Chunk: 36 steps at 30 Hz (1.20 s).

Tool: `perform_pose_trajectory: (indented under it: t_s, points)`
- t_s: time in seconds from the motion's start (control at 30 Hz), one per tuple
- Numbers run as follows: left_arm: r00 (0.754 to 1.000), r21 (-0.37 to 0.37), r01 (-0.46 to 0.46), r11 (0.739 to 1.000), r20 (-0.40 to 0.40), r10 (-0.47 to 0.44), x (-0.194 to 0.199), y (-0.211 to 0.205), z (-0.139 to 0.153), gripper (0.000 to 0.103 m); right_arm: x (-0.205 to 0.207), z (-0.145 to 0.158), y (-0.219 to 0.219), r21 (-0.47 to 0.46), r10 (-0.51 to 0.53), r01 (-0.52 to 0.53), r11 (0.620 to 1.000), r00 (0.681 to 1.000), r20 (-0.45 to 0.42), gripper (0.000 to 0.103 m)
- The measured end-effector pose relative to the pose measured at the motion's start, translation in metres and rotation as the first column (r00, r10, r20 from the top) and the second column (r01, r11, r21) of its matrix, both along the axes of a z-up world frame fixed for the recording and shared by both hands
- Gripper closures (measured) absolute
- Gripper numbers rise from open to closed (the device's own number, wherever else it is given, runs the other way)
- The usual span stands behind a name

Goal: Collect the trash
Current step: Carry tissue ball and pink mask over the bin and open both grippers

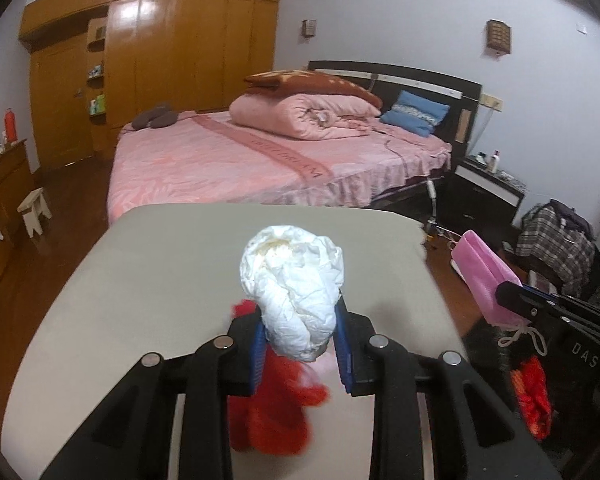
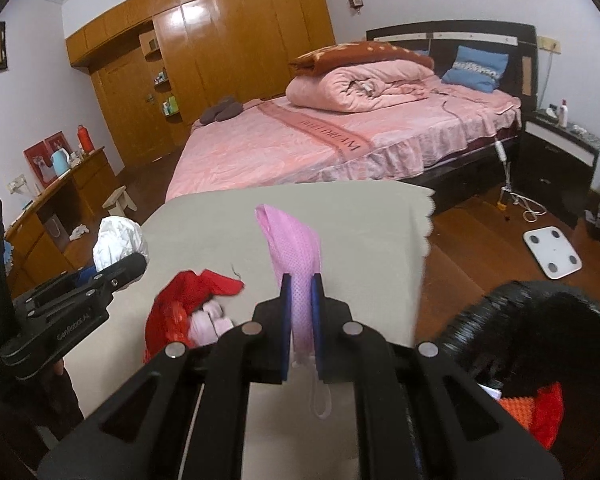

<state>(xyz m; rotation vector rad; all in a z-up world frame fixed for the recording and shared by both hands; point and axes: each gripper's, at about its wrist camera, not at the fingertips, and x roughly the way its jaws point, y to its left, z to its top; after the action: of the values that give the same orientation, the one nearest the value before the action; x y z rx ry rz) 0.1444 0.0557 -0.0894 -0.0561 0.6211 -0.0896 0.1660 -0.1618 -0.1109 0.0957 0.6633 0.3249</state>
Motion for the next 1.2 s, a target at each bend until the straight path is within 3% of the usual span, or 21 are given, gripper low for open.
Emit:
perform_pose_trajectory:
  t_s: [0.4, 0.77, 1.2]
  points:
    - [0.983, -0.009, 0.183, 0.983, 0.006, -0.183, -0.035, -0.09, 0.005, 0.074, -0.066, 0.003, -0.087, -0.022, -0.147, 0.148, 0.989, 0.989, 0.008, 0.095]
    - [0.936, -0.009, 0.352, 0.936, 0.009, -0.352, -0.051, -0.167, 0.003, 0.074, -0.101, -0.012, -0.147, -0.044, -0.266, 0.265, 0.963, 0.964, -0.007, 0.095]
    - [0.883, -0.033, 0.468, 0.883, -0.022, -0.469, -0.043, -0.229, -0.016, 0.074, -0.117, -0.026, -0.193, -0.062, -0.362, 0.36, 0.931, 0.932, -0.026, 0.094]
